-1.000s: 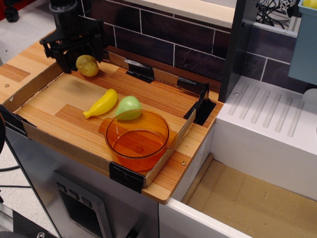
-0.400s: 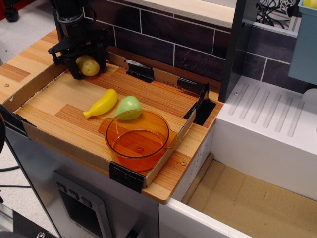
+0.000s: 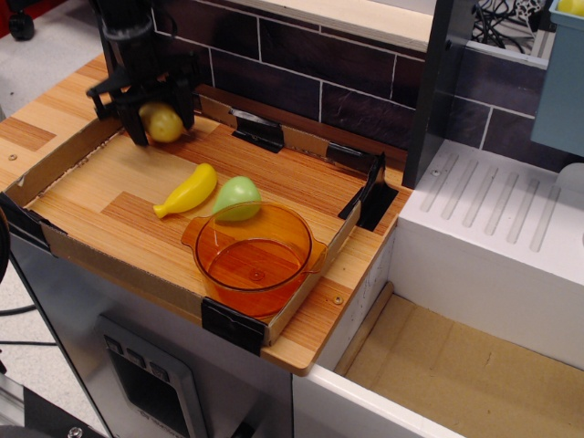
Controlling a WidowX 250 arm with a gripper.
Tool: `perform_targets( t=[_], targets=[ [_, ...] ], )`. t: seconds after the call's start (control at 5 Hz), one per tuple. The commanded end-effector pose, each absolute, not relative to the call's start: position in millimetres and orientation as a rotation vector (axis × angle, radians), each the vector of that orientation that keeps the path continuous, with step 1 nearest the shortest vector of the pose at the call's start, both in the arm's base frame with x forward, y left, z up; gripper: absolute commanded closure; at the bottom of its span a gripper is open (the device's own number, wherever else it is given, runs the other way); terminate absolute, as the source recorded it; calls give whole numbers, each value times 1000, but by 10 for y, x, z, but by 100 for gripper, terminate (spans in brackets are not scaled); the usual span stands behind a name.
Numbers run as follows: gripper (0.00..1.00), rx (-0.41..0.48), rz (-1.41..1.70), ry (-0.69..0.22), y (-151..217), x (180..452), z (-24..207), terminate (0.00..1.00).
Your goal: Put potato in pot
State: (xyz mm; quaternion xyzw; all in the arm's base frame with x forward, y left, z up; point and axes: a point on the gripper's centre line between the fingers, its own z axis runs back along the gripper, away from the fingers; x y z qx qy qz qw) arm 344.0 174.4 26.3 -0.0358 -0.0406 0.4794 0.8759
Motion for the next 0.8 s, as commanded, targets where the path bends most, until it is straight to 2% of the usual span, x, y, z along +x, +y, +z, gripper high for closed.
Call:
perform_targets(
  t=[0.0,0.2,0.4,0.6],
  targets=[
    [100,-152,942,-70,1385,3231,1232,0],
    [100,-165,853,28,1084,2975,1387,0],
    [100,-146,782,100,793,2746,1340,0],
    [100,-99,730,159,501,2581,1193,0]
  ],
)
